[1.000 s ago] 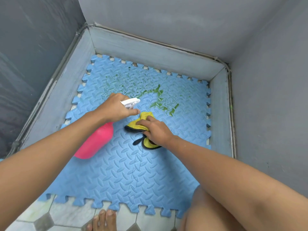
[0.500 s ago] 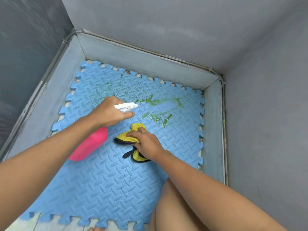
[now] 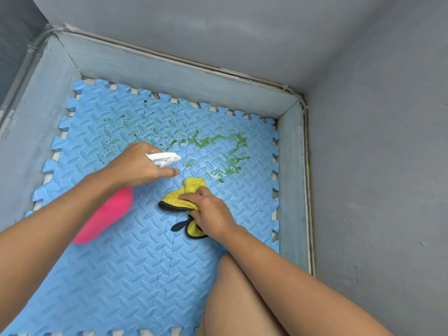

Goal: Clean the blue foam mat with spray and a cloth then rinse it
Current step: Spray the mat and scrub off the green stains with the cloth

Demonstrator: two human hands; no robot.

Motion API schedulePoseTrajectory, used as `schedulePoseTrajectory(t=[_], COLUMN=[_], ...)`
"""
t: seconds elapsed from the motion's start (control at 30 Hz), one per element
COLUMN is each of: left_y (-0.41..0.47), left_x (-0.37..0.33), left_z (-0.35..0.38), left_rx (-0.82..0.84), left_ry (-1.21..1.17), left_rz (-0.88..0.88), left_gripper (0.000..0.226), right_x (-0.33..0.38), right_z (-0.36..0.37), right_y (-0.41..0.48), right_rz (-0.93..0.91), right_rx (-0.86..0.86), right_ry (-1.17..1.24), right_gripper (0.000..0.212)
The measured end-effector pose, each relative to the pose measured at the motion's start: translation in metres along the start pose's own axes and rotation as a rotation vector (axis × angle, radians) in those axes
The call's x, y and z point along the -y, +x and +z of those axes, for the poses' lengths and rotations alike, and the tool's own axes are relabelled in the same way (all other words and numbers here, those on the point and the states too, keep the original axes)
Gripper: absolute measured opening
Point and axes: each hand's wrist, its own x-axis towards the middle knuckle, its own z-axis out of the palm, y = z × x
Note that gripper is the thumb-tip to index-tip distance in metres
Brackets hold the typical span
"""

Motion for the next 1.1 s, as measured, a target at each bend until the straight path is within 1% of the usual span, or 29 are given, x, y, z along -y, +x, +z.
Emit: schedulePoseTrajectory(t=[0.07, 0.13, 0.27, 0.3, 0.37, 0.4, 0.43, 0.5, 0.53, 0.57, 0.63, 0.67, 0.7, 0.73, 0.83, 0.87, 0.93, 0.97, 1.0, 1.03, 1.07, 1.1], left_y=[-0.001, -0.003, -0.009, -0.009, -0.011, -0.012, -0.013, -0.015, -0.016, -0.017, -0.018, -0.017, -0.016, -0.014, -0.007, -0.007, -0.007, -0.007, -0.007, -0.008, -0.008, -0.010], left_x=[-0.001, -0.004, -0.007, -0.006, -0.005, -0.004, -0.002, 0.002, 0.003, 0.002, 0.002, 0.003, 0.004, 0.005, 0.009, 0.009, 0.008, 0.007, 0.007, 0.007, 0.007, 0.008], left_z=[-0.008, -0.011, -0.009, -0.009, -0.010, -0.010, -0.010, -0.007, -0.005, -0.002, 0.001, 0.001, 0.000, -0.002, -0.005, -0.005, -0.005, -0.006, -0.008, -0.009, -0.011, -0.012], left_rx=[0.041, 0.037, -0.129, -0.157, -0.167, -0.163, -0.160, -0.174, -0.190, -0.206, -0.231, -0.241, -0.247, -0.248, -0.238, -0.243, -0.247, -0.248, -0.248, -0.250, -0.252, -0.247], left_ry=[-0.102, -0.097, -0.031, -0.030, -0.039, -0.047, -0.044, -0.006, -0.002, -0.003, 0.002, 0.004, -0.001, -0.009, -0.035, -0.030, -0.020, -0.016, -0.012, -0.010, -0.009, -0.009], left_rz=[-0.026, -0.027, -0.047, -0.050, -0.049, -0.036, -0.014, 0.046, 0.068, 0.079, 0.088, 0.087, 0.076, 0.061, 0.019, 0.010, 0.003, 0.005, 0.008, 0.011, 0.019, 0.028], left_gripper=[0.048, 0.044, 0.049, 0.049, 0.050, 0.052, 0.056, 0.056, 0.052, 0.049, 0.047, 0.050, 0.053, 0.053, 0.053, 0.051, 0.052, 0.052, 0.051, 0.049, 0.047, 0.046], right_x=[-0.002, -0.002, -0.004, -0.007, -0.017, -0.025, -0.040, -0.076, -0.091, -0.106, -0.110, -0.098, -0.080, -0.063, -0.013, -0.004, -0.014, -0.024, -0.037, -0.047, -0.066, -0.087], right_z=[0.001, 0.002, 0.000, -0.003, -0.021, -0.038, -0.057, -0.099, -0.118, -0.131, -0.141, -0.134, -0.124, -0.108, -0.044, -0.029, -0.026, -0.034, -0.045, -0.067, -0.090, -0.111], right_y=[0.001, 0.001, 0.002, 0.006, 0.018, 0.029, 0.045, 0.089, 0.110, 0.126, 0.145, 0.147, 0.140, 0.132, 0.085, 0.067, 0.058, 0.064, 0.074, 0.084, 0.098, 0.109], right_rz=[-0.005, -0.029, -0.056, -0.101, -0.171, -0.164, -0.119, 0.141, 0.302, 0.415, 0.513, 0.510, 0.484, 0.404, -0.006, -0.104, -0.235, -0.262, -0.232, -0.141, -0.002, 0.185], right_rx=[-0.001, -0.014, -0.003, 0.003, 0.013, -0.036, -0.149, -0.314, -0.388, -0.487, -0.548, -0.538, -0.520, -0.485, -0.252, -0.189, -0.110, -0.111, -0.151, -0.225, -0.311, -0.383], right_ry=[0.004, -0.001, -0.053, -0.090, -0.129, -0.101, -0.122, -0.167, -0.109, -0.112, -0.072, -0.074, -0.060, -0.046, -0.129, -0.155, -0.201, -0.252, -0.288, -0.264, -0.246, -0.252], right_gripper=[0.049, 0.049, 0.049, 0.048, 0.038, 0.028, 0.022, 0.021, 0.026, 0.031, 0.033, 0.033, 0.034, 0.036, 0.048, 0.050, 0.050, 0.048, 0.043, 0.035, 0.030, 0.030])
